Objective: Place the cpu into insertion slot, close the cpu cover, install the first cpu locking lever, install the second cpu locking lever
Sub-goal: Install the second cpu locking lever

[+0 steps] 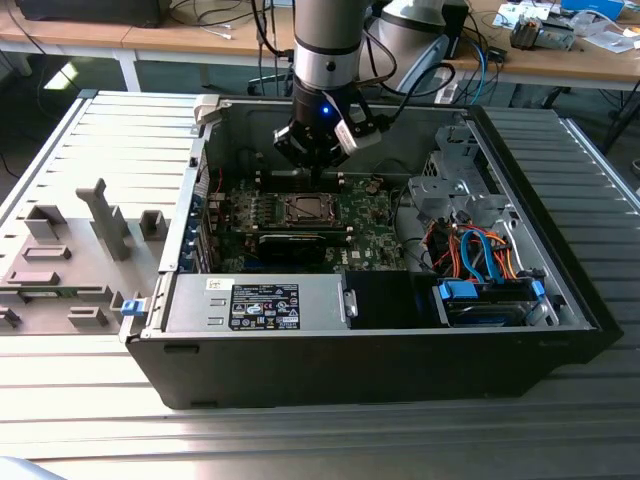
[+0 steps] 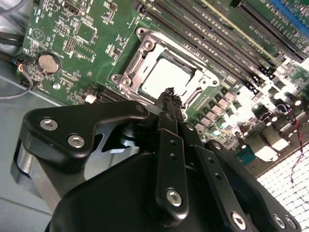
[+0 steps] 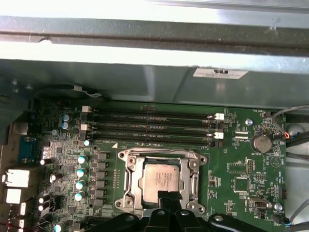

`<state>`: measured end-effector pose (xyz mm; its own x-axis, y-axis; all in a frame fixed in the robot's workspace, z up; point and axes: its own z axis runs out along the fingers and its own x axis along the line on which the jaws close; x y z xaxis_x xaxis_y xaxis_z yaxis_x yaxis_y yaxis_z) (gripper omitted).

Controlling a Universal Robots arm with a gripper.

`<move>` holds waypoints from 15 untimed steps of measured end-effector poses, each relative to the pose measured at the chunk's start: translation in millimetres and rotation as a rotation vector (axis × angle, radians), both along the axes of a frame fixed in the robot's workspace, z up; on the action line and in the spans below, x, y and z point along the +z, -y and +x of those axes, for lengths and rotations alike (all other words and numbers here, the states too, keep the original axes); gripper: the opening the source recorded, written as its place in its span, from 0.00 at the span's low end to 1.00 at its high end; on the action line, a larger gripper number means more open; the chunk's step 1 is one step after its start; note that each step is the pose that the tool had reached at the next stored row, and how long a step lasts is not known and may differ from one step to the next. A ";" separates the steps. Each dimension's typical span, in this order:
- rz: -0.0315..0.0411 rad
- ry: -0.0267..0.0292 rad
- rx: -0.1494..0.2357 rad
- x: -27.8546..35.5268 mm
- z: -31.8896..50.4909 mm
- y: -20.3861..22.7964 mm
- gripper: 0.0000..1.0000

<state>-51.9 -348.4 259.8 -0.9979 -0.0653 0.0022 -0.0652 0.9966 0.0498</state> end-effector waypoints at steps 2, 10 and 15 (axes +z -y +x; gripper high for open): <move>0.0080 -0.0001 0.000 0.0 0.0 8.0 0.11; 0.1541 -0.0001 0.000 0.0 0.0 33.8 0.11; 0.2268 0.0000 0.000 0.0 0.0 41.7 0.11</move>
<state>-52.0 -390.1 259.7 -0.9979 -0.0641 -0.0125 -0.0651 0.9599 0.2727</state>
